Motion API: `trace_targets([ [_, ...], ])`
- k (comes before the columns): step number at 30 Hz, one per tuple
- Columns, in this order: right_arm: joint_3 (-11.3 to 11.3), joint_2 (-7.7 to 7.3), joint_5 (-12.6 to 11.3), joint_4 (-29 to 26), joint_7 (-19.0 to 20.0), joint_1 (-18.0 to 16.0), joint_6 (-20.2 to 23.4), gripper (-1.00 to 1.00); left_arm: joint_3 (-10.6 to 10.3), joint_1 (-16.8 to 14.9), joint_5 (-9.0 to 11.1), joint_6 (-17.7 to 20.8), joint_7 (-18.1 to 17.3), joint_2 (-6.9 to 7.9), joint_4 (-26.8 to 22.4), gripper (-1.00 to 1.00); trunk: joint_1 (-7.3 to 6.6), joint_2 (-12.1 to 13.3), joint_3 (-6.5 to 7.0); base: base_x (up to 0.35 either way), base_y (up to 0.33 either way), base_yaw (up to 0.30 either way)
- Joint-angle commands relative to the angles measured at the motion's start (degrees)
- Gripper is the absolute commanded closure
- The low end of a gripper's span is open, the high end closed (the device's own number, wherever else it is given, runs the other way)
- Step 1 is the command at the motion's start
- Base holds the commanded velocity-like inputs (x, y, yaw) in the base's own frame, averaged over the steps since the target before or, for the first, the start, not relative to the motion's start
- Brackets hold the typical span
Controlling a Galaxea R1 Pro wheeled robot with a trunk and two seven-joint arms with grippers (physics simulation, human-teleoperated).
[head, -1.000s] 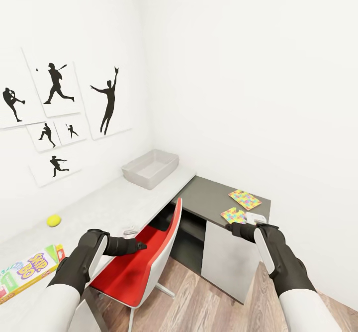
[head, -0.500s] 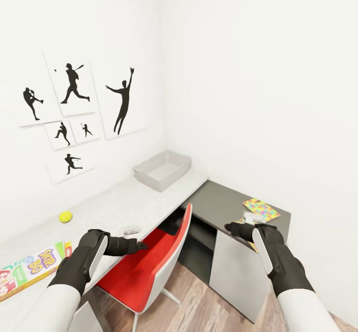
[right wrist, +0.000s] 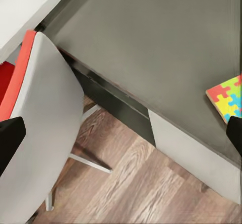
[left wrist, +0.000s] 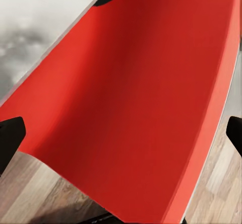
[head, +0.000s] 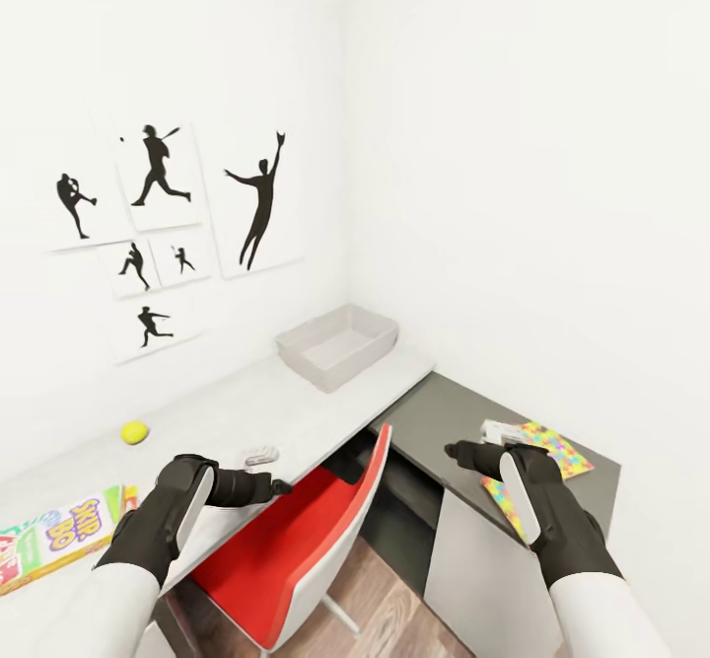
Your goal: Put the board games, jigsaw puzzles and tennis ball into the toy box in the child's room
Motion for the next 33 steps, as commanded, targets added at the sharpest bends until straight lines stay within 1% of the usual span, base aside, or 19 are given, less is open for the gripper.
trace_targets([
  [1,-0.1,0.02,-0.4,-0.1,-0.1,0.0,0.2,-1.0,0.1,-0.1,0.0,0.4,-0.2,0.01,0.0,-1.0,0.06,-0.1,-0.14,0.22,-0.206,0.028],
  [4,-0.1,0.02,-0.4,-0.1,-0.1,0.0,0.2,-1.0,0.1,-0.1,0.0,0.4,-0.1,0.05,0.0,-1.0,0.06,-0.1,-0.14,0.209,-0.17,0.016],
  [11,-0.1,0.09,-0.4,-0.1,-0.1,0.0,0.2,-1.0,0.1,-0.1,0.0,0.5,-0.1,0.07,0.0,-1.0,0.06,-0.1,-0.14,0.205,-0.062,0.004],
  [23,0.0,0.13,-0.3,-0.2,-0.2,0.0,0.2,-1.0,0.2,-0.1,0.0,0.4,-0.1,0.11,0.0,-1.0,0.06,-0.1,-0.14,0.291,-0.037,0.0],
  [27,0.6,0.11,-0.2,-0.2,-0.3,0.0,0.2,-1.0,0.2,-0.1,0.0,0.4,-0.1,0.08,0.0,-1.0,0.06,-0.1,-0.14,0.306,-0.047,0.042],
  [33,2.3,0.11,-0.2,-0.2,-0.4,0.0,0.1,-1.0,0.2,-0.1,0.0,0.5,-0.1,0.07,0.0,-1.0,0.06,-0.1,-0.14,0.248,-0.134,0.228],
])
